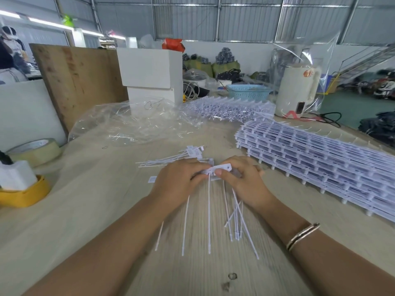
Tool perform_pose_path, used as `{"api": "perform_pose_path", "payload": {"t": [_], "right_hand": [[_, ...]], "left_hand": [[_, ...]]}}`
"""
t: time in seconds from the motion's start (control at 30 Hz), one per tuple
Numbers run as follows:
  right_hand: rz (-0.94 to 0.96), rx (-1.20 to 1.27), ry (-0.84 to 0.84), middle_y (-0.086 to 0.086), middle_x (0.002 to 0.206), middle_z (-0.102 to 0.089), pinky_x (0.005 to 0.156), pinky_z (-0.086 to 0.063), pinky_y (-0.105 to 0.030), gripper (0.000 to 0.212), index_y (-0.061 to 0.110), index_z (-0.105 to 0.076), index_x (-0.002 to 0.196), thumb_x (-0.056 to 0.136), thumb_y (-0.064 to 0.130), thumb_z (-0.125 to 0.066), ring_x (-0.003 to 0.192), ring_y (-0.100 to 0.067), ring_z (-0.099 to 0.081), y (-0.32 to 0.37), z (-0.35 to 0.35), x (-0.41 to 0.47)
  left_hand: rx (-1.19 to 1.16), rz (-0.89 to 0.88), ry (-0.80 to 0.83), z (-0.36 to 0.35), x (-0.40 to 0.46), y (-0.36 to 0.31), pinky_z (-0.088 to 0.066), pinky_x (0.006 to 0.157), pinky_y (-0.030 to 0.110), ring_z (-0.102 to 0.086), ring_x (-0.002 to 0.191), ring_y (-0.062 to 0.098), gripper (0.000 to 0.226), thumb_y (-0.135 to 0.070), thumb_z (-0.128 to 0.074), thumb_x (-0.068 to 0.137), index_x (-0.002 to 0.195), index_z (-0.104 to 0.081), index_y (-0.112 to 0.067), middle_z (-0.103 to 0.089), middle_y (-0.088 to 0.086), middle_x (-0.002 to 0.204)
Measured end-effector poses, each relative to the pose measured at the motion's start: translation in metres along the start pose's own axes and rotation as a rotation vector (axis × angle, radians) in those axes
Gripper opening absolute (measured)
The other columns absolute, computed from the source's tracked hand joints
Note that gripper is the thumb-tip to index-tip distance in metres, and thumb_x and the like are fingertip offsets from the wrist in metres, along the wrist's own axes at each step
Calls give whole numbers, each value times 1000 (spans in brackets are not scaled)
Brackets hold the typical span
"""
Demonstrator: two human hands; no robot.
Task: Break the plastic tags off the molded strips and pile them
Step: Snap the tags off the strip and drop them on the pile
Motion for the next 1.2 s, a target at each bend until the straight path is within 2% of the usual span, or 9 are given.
{"api": "perform_pose_path", "payload": {"t": [0.23, 0.33, 0.5, 0.63, 0.73, 0.9, 1.0, 1.1, 1.2], "right_hand": [[112, -29, -78, 25, 79, -59, 93, -32, -60, 26, 48, -58, 77, 87, 24, -64, 99, -13, -50, 1, 3, -2], [97, 13, -76, 22, 80, -63, 95, -34, -56, 23, 45, -63, 79, 87, 23, -64, 98, -14, -53, -1, 1, -1], [-102, 656, -139, 6, 78, -64, 77, -46, -28, 5, 23, -69, 79, 82, 23, -64, 78, -12, -58, -11, 15, 2], [-150, 314, -195, 5, 76, -59, 63, -42, -7, 14, 20, -63, 80, 92, 25, -58, 69, 0, -55, -30, 31, 4], [-204, -16, -117, 5, 79, -55, 86, -38, -26, 16, 25, -59, 82, 95, 27, -51, 87, -13, -52, -35, 20, 8], [-249, -359, -106, 6, 112, -52, 95, -17, -36, 19, 30, -60, 103, 97, 29, -42, 112, -14, -33, -39, 14, 11], [-184, -464, -186, 7, 124, -47, 92, -16, -32, 29, 28, -54, 121, 94, 36, -49, 120, -16, -32, -37, 16, 9], [46, -450, -223, 19, 109, -46, 78, -10, -25, 33, 36, -61, 107, 87, 53, -41, 110, -5, -34, -16, 5, 3], [68, -424, -106, 25, 106, -44, 78, -9, -23, 49, 40, -67, 97, 78, 67, -30, 107, 2, -27, -4, -10, 0]], "left_hand": [[-222, 110, 31, -4, 2, 1, -48, 73, 37, -64, 75, 20, 22, -33, -58, 92, 95, -76, -21, -70, 5, 78], [-373, 167, -4, -3, 1, -2, -44, 68, 16, -65, 74, 7, 16, -25, -63, 89, 97, -76, -21, -73, -3, 78], [-699, 330, -113, 5, 6, 0, -46, 48, 12, -59, 58, -8, 17, -19, -58, 92, 87, -74, -20, -64, -18, 54], [-529, 215, -172, 12, 3, 5, -41, 67, 9, -59, 70, -6, 23, -12, -67, 86, 106, -70, -21, -64, -18, 72], [-309, 182, -102, 3, 2, 7, -39, 73, 21, -57, 78, 16, 33, -8, -71, 80, 112, -69, -17, -59, -4, 83], [-141, 145, -113, -5, 0, 7, -36, 76, 19, -56, 92, 17, 39, -12, -71, 79, 117, -66, -17, -64, 1, 98], [-168, 231, -106, -8, 0, 5, -41, 74, 25, -56, 88, 16, 36, -17, -70, 80, 113, -57, -18, -60, -2, 92], [-137, 179, -123, -10, 1, -1, -44, 77, 32, -54, 90, 17, 33, -15, -71, 79, 107, -54, -13, -58, 0, 98], [-108, 79, -143, -10, 2, -10, -42, 74, 30, -53, 90, 18, 33, -16, -72, 78, 105, -55, -7, -55, 4, 104]]}}
Point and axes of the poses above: each hand's wrist, its own x-axis towards the middle knuckle, its own z-axis out of the back of the hand, y = z × x, the point moved 2 cm from there along x, towards the middle knuckle
